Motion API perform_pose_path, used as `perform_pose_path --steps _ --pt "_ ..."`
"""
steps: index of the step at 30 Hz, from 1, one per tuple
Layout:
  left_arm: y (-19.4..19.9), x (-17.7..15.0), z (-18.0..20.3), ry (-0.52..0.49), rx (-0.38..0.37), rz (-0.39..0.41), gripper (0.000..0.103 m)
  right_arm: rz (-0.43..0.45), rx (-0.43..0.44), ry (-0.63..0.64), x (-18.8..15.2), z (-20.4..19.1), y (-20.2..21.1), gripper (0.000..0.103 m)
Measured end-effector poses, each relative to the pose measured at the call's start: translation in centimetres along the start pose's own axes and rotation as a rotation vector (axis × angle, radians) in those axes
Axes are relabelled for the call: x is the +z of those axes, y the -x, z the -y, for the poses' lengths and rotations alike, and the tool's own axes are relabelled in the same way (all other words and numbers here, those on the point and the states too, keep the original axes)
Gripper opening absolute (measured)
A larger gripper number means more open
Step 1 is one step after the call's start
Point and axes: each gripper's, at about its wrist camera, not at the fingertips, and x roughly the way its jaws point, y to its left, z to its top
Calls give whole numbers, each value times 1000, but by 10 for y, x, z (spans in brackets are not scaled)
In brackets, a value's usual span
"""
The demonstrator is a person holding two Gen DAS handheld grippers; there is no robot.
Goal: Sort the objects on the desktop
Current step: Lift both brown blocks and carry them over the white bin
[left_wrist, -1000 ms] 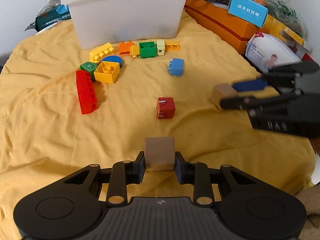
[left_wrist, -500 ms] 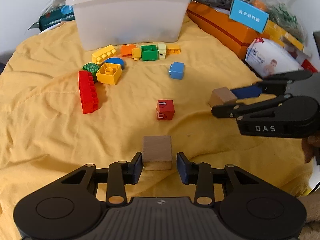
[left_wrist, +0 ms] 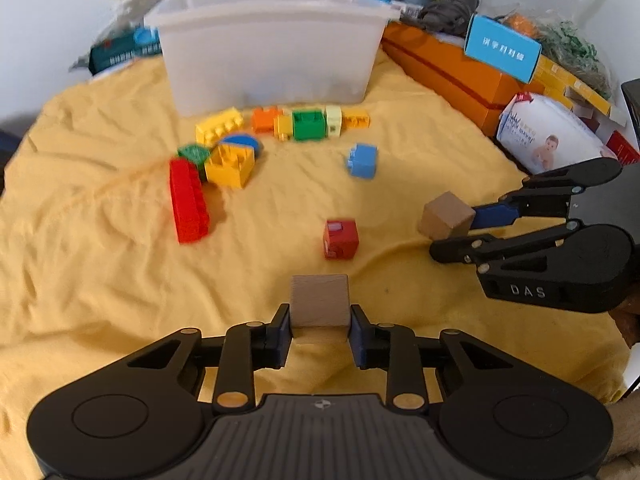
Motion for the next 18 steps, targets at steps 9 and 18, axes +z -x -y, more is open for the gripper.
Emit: perform_pose_path --steps 9,18 --pt "22 26 2 -44 29 91 33 100 -6 -13 27 4 29 35" --pt "23 34 -5 -18 40 105 33 98 4 -29 30 7 26 35"
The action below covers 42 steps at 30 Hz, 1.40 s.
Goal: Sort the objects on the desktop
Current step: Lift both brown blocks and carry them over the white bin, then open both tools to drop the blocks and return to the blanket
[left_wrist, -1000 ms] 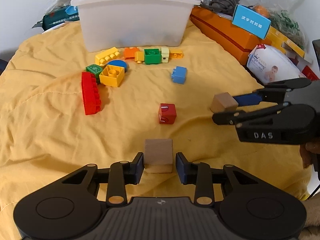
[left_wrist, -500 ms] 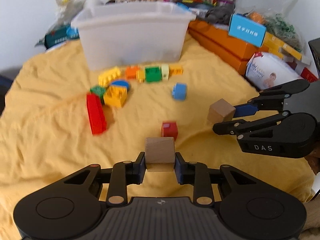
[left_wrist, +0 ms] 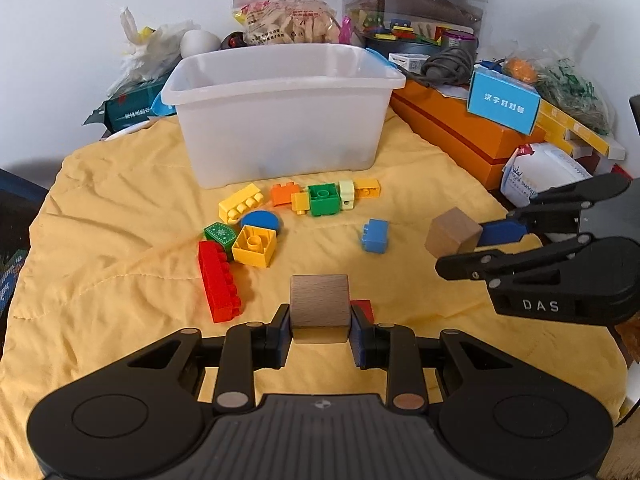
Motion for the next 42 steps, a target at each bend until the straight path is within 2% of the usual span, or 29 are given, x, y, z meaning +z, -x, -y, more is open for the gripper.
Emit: perform_pose_path --steps 5,9,14,18,22,25,28,32,35,38,40,42 --pt "-3 8 -7 12 -8 2 33 -15 6 -4 0 1 -3 35" --pt "-1 36 -15 19 -1 50 33 -2 -8 12 13 6 -1 35" --pt "-1 96 -28 16 29 158 33 72 -20 11 53 22 2 35" --pt "-7 151 -43 27 55 239 33 140 -17 -10 96 41 -1 35" --pt "-22 196 -57 38 77 278 33 207 -62 3 137 54 -10 35" --pt "-40 218 -65 48 89 283 33 229 -85 -18 159 67 -25 35" --pt "-67 230 -74 64 106 245 33 216 -105 -58 171 80 -46 35" --pt "-104 229 -80 82 103 170 33 176 -130 -107 176 95 -71 35" --pt "-126 225 -82 103 77 138 33 144 -107 -137 175 98 -87 35" --pt "-141 225 -80 108 86 93 33 118 -105 -140 174 94 -100 36" --pt "-140 224 -81 119 77 91 36 119 -114 -125 175 91 -101 41" --pt "-135 223 -83 125 70 101 43 132 -116 -116 176 89 -98 47"
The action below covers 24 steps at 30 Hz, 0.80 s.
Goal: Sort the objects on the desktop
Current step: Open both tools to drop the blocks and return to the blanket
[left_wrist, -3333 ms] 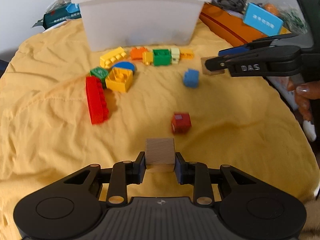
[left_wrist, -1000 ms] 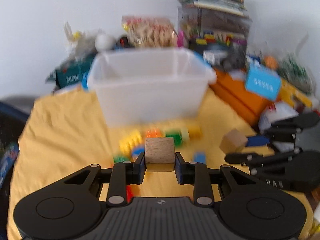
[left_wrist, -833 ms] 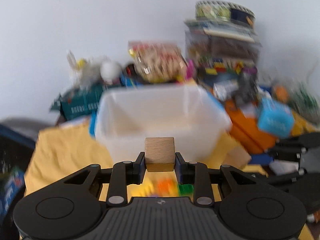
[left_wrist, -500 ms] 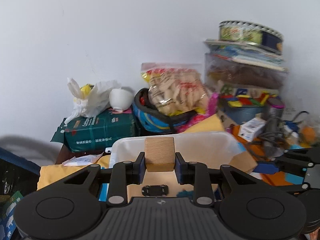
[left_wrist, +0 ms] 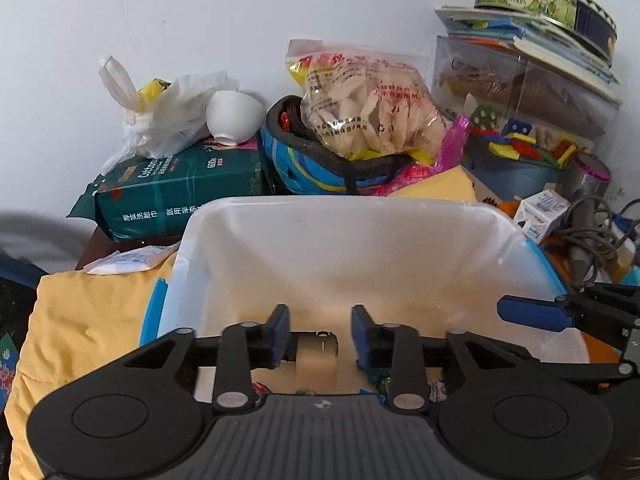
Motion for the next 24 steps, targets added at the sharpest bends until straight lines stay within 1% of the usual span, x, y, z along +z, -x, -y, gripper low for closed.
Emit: perform_pose_path --steps 1,4,6,8,10,12,15,17,18,19,20,22,24 --pt "4 0 0 -3 8 10 46 4 3 4 0 -1 3 47" --pt "28 1 2 -17 18 70 47 31 7 7 3 -3 15 47" --pt "46 -1 4 -24 18 108 51 53 16 4 4 -4 25 47" --pt "68 -8 8 -34 18 155 62 74 28 5 0 -5 39 47" --pt "87 -20 12 -55 18 185 66 87 34 11 -7 -7 54 50" --pt "99 -32 18 -75 16 184 66 87 44 20 -18 -9 65 51" --pt "112 -61 24 -93 7 145 69 61 43 26 -39 -12 79 53" --pt "116 -89 26 -94 3 111 70 19 64 -15 -55 -10 85 54" --pt "117 -103 26 -84 -8 83 70 -4 88 -48 -64 -9 89 54" --pt "116 -116 26 -78 -35 49 70 -29 102 -64 -74 -10 92 54" --pt "115 -133 28 -75 -57 7 70 -51 100 -59 -85 -13 95 54" --pt "113 -157 32 -80 -62 -56 70 -92 90 -33 -104 -18 98 54" --pt "109 -179 36 -68 -77 -121 70 -149 96 -36 -123 -21 97 54"
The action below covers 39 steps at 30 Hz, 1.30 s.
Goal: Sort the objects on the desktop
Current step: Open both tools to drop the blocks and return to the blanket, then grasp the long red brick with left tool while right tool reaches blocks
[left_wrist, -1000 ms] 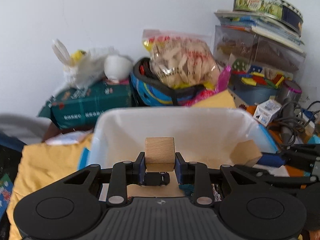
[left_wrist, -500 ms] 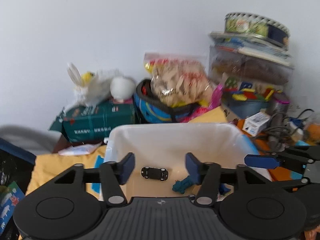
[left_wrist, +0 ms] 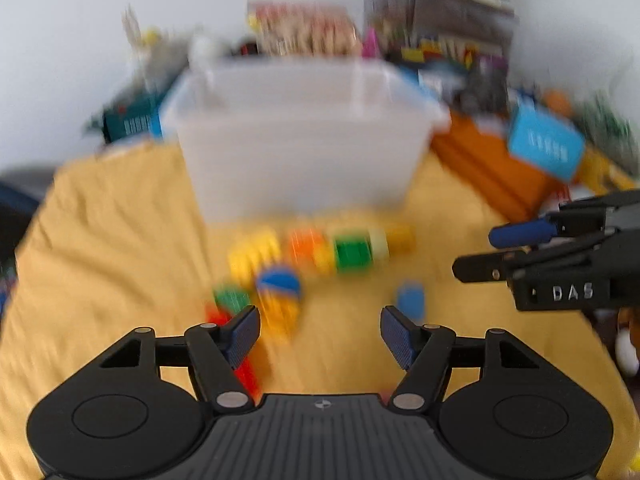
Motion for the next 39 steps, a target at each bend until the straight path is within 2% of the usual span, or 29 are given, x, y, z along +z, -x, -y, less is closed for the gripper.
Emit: perform_pose_path --steps 3,12,15,18,21,22,23,25,26,27,28,29,30,32,34,35,37,39 --pt "-8 -22 -1 48 -46 -74 70 -74 23 -36 -20 0 -6 54" --pt "-5 -67 -7 40 6 -139 70 -130 22 -20 -57 -16 -14 51" --pt "1 -67 -6 24 22 -119 70 -150 11 5 -67 -20 -14 44" --pt "7 -63 -6 6 39 -89 69 -130 21 14 -69 -24 -8 41" --pt "10 -49 -7 -4 60 -42 69 -119 15 41 -68 -30 -6 41" --pt "8 -44 -8 -15 69 -28 66 -123 17 42 -70 -31 -7 41" --pt "4 -39 -7 -31 103 -28 61 -128 19 42 -71 -32 -8 41" --pt "-8 -31 -7 -69 204 -37 60 -128 13 53 -73 -34 -7 41" --pt "-14 -29 -9 -68 226 -33 59 -124 3 72 -74 -37 -7 41" --pt "-20 -26 -13 -60 226 -43 53 -119 -4 87 -75 -39 -6 41" --pt "-28 -24 -17 -45 212 -67 45 -116 -7 97 -76 -40 -5 41" --pt "-38 -23 -24 -17 189 -112 31 -115 -6 101 -77 -41 -4 41" --pt "-43 -23 -31 22 169 -140 31 -117 -6 102 -78 -41 -4 41" --pt "-38 -20 -43 103 119 -145 30 -115 -9 103 -78 -41 -3 41" --pt "-25 -23 -47 136 13 -115 30 -106 -15 99 -79 -38 0 41" --pt "-18 -26 -47 153 -53 -118 30 -104 -20 87 -78 -36 0 41" --pt "-9 -36 -45 181 -141 -142 30 -104 -22 62 -76 -30 0 41" --pt "-2 -47 -47 263 -234 -168 30 -105 -26 44 -74 -26 -2 41"
